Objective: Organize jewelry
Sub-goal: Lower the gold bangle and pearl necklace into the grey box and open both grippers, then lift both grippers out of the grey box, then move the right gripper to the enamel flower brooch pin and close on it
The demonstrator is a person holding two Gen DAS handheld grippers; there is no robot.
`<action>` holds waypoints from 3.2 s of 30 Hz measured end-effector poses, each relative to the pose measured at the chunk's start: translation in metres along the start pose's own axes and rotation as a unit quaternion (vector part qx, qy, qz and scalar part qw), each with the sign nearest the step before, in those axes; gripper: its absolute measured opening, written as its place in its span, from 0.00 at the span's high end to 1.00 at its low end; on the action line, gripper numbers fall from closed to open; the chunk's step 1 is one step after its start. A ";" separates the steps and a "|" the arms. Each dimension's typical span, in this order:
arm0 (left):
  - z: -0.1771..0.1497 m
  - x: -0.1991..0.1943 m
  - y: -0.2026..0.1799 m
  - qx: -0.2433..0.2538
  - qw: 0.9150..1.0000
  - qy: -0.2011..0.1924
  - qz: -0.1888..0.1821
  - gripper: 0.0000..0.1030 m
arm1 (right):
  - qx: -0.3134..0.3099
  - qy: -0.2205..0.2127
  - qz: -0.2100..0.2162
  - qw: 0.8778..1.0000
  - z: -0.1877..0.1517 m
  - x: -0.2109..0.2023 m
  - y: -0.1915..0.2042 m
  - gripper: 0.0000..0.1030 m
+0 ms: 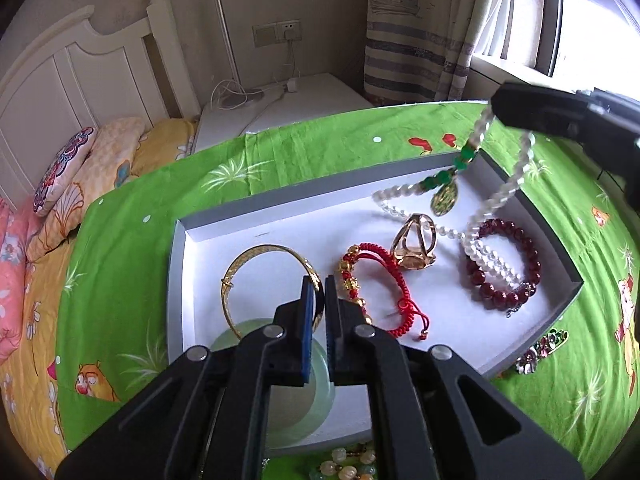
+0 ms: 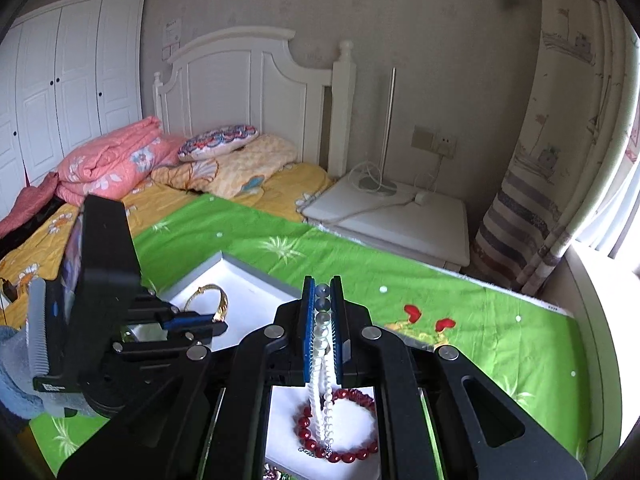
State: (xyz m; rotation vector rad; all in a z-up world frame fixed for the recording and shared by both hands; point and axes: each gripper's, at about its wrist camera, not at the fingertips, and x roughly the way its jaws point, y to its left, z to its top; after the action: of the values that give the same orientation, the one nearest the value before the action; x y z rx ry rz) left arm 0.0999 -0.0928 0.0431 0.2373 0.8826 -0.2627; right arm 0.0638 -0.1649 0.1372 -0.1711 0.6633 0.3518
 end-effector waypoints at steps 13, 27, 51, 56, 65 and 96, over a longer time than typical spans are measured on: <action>-0.008 -0.006 -0.004 0.006 0.999 -0.035 0.024 0.35 | 0.070 0.062 0.031 0.995 -0.039 0.037 -0.017 0.54; -0.036 -0.106 0.035 -0.041 0.993 -0.103 0.038 0.03 | 0.050 0.007 0.055 0.997 -0.046 -0.041 -0.030 0.35; -0.165 -0.097 0.023 -0.110 0.994 -0.012 -0.004 0.03 | 0.005 0.125 0.121 0.985 -0.140 -0.040 -0.007 0.30; -0.168 -0.093 0.031 -0.131 0.991 -0.004 -0.021 0.03 | -0.008 0.142 0.123 0.982 -0.139 -0.027 0.002 0.30; -0.171 -0.092 0.037 -0.149 0.988 -0.006 -0.038 0.03 | -0.038 0.146 0.135 0.979 -0.142 -0.028 0.018 0.34; -0.160 -0.092 0.028 -0.146 0.989 0.002 -0.033 0.03 | -0.033 0.098 0.072 0.992 -0.156 -0.057 0.060 0.83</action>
State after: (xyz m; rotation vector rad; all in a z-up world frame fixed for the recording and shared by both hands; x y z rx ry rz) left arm -0.0632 -0.0046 0.0197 -0.0641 0.9228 -0.1915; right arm -0.0891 -0.1655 0.0496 -0.2224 0.8602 0.4996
